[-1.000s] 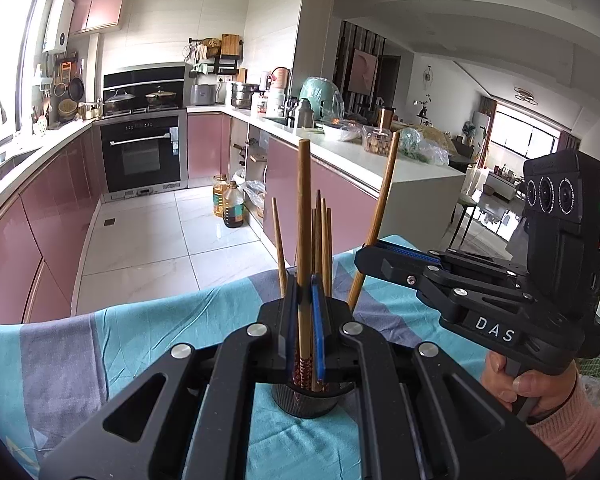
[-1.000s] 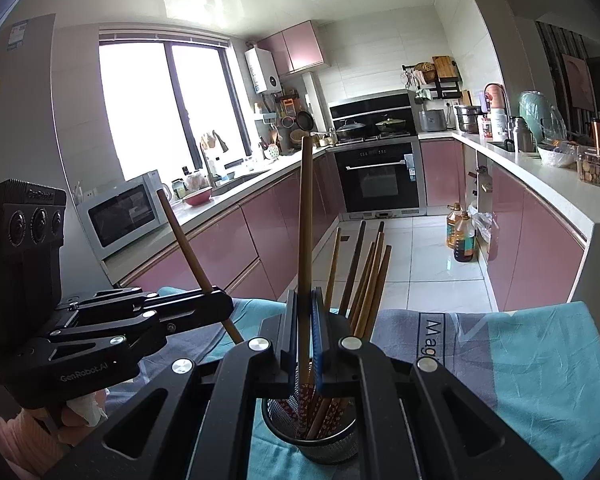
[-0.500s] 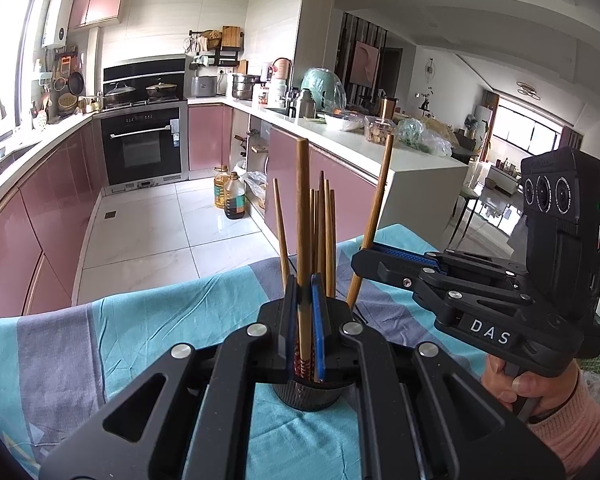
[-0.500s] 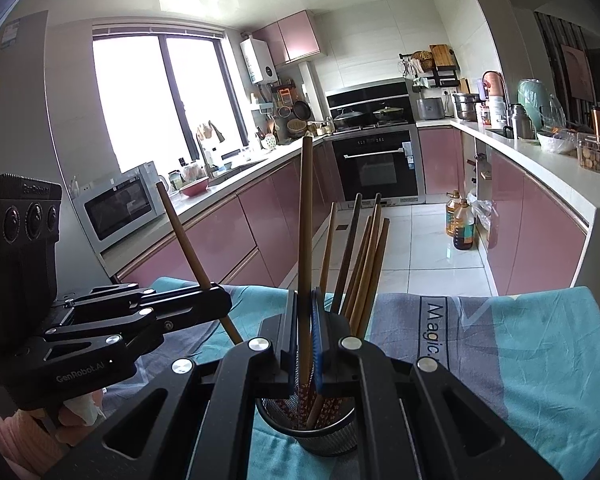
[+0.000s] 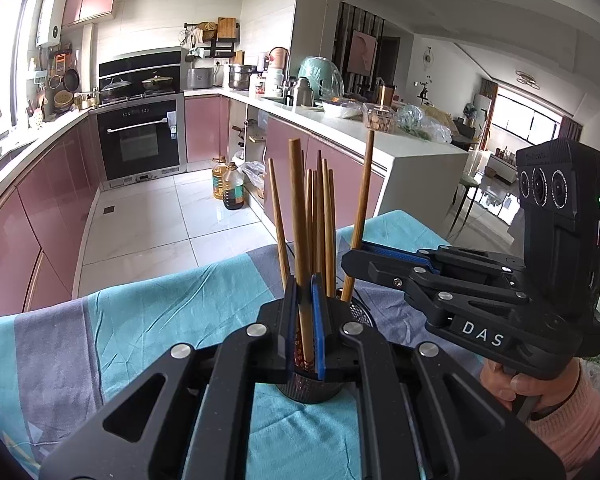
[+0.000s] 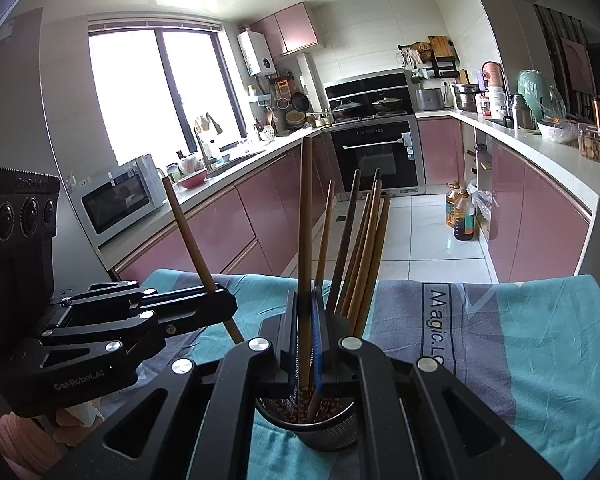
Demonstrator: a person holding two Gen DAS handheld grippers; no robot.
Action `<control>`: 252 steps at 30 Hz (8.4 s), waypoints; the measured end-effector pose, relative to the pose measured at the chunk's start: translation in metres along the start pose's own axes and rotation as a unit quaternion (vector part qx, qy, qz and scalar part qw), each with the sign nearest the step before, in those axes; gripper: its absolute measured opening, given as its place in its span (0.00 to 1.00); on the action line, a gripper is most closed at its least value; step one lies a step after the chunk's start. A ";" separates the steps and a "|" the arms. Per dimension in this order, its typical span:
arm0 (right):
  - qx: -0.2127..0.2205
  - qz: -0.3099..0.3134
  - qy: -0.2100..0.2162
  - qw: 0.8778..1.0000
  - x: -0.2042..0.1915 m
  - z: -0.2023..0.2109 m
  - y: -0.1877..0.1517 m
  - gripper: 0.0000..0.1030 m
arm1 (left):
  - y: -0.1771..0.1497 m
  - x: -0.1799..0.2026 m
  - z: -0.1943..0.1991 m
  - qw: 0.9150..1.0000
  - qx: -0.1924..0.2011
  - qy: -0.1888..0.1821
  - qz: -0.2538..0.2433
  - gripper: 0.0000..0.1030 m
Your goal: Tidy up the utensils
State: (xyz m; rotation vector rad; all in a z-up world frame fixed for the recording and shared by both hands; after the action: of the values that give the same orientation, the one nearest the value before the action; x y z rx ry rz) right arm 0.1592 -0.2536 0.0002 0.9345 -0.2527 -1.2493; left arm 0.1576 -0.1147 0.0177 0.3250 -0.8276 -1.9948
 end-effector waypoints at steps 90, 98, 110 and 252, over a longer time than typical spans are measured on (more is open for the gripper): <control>0.020 0.021 -0.072 0.997 -0.007 0.013 -0.043 0.93 | -0.061 -0.068 0.016 0.988 0.084 0.110 0.067 0.94; 0.060 0.046 -0.102 0.992 -0.037 0.029 -0.064 0.93 | -0.094 -0.070 0.058 0.977 0.122 0.157 0.080 0.94; 0.107 0.055 -0.134 0.984 -0.062 0.044 -0.079 0.93 | -0.125 -0.066 0.099 0.965 0.161 0.182 0.100 0.94; 0.133 0.047 -0.156 0.978 -0.079 0.053 -0.097 0.93 | -0.148 -0.037 0.118 0.951 0.196 0.222 0.092 0.94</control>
State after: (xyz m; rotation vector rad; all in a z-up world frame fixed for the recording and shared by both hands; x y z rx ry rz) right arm 0.0314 -0.2096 -0.0121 0.9382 -0.7193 -1.2910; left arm 0.0188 0.0176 0.0025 0.8595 -0.9141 -1.4911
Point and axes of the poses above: each gripper's, at about its wrist camera, not at the fingertips, and z roughly against the way its jaws point, x to its right, y to its top, the point moved 6 cm from there along -z, roughly the way its jaws point, and after that the axes turned 13 degrees about -x, right-handed, at the moved point
